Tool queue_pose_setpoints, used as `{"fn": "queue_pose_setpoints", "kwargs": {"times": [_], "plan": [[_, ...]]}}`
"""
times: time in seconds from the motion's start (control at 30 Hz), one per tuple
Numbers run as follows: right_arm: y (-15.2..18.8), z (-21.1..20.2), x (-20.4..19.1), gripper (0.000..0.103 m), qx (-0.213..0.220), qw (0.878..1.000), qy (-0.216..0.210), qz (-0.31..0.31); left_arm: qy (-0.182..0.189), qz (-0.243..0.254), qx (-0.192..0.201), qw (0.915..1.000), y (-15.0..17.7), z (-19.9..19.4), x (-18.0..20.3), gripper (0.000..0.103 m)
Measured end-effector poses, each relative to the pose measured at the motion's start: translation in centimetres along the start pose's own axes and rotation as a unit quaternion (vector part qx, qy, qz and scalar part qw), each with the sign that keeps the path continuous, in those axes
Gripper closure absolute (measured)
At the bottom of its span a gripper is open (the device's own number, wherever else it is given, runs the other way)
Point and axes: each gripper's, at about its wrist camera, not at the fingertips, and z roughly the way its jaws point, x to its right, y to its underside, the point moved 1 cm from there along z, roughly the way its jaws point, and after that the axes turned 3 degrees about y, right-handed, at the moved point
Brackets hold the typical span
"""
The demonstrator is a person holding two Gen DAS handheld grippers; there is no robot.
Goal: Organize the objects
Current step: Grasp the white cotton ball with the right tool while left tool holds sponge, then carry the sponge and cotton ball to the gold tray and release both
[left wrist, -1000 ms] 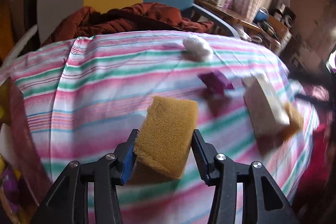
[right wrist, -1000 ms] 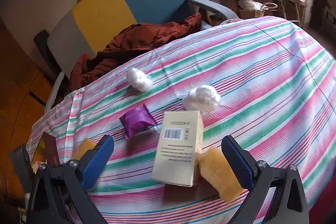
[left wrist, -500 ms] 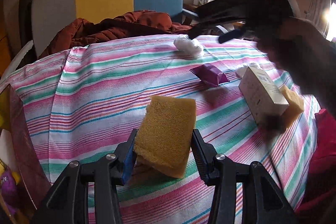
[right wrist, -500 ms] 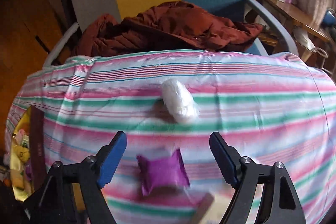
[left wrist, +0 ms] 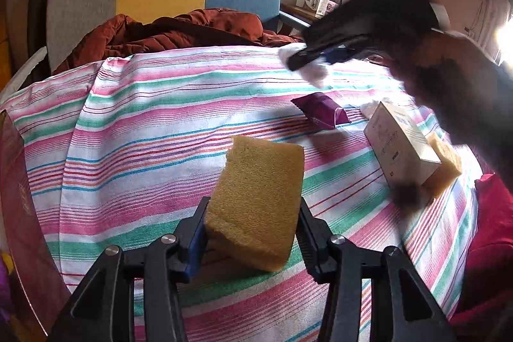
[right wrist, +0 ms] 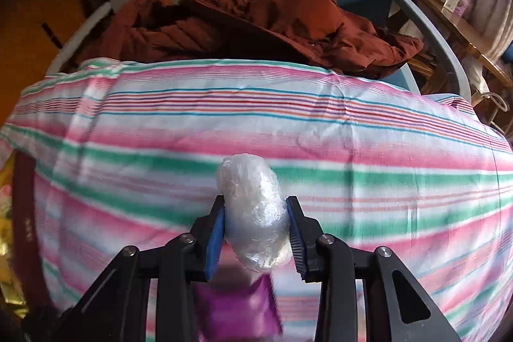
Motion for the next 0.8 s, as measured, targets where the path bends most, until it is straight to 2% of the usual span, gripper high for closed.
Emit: {"fn": "queue_pose_setpoints", "kwargs": {"times": [0.17, 0.3, 0.53, 0.8], "plan": [[5.4, -5.7, -0.8, 0.066, 0.038, 0.998, -0.036, 0.025, -0.002, -0.001, -0.001, 1.0, 0.1, -1.0, 0.5, 0.055], [9.1, -8.3, -1.1, 0.066, 0.056, 0.995, -0.063, 0.058, 0.001, 0.008, 0.018, 0.9998, 0.0, -3.8, 1.4, 0.055], [14.5, -9.6, -3.1, 0.066, 0.053, 0.989, -0.098, 0.094, -0.03, 0.021, 0.057, 0.9977, 0.1, -10.3, 2.1, 0.054], [16.8, -10.2, -8.6, 0.066, 0.047, 0.989, -0.127, 0.063, -0.077, -0.017, 0.093, 0.9925, 1.5, -16.4, -0.7, 0.054]]}}
